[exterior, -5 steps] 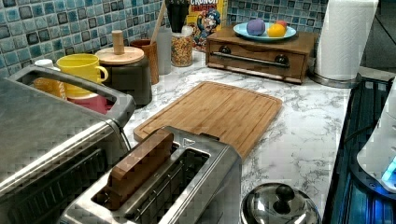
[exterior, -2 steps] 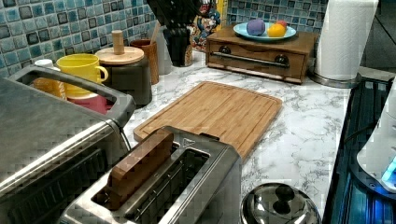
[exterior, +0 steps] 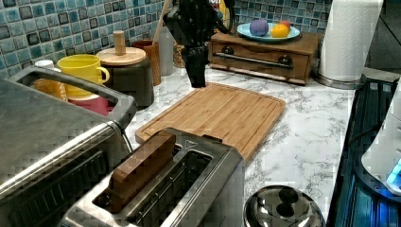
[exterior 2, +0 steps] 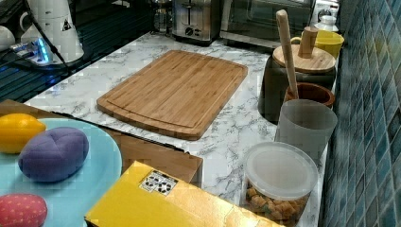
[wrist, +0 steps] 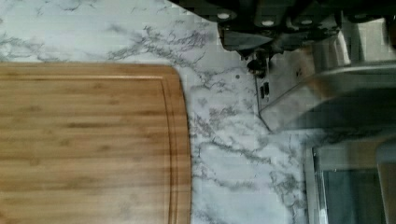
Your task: Turn on the toaster.
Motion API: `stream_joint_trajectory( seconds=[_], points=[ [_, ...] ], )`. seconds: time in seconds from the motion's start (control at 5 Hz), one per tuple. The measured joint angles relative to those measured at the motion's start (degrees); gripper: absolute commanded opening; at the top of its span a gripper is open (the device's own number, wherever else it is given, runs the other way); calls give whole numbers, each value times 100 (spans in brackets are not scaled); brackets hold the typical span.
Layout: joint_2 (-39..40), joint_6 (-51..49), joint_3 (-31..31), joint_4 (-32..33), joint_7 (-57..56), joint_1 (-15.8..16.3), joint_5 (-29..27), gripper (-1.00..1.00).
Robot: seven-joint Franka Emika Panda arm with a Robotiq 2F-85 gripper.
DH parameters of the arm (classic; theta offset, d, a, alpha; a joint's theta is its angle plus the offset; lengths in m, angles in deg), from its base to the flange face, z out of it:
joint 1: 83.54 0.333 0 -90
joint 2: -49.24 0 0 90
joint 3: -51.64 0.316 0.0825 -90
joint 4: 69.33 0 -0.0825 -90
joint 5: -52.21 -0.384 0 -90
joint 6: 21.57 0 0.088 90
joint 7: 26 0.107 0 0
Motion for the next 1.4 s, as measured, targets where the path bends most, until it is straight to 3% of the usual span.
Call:
stream_joint_trajectory(
  seconds=[1.2,1.4],
  points=[
    [13,525,392,403,-607,447,-260,-100],
    [220,525,621,403,-546,331,-260,-100]
  ],
)
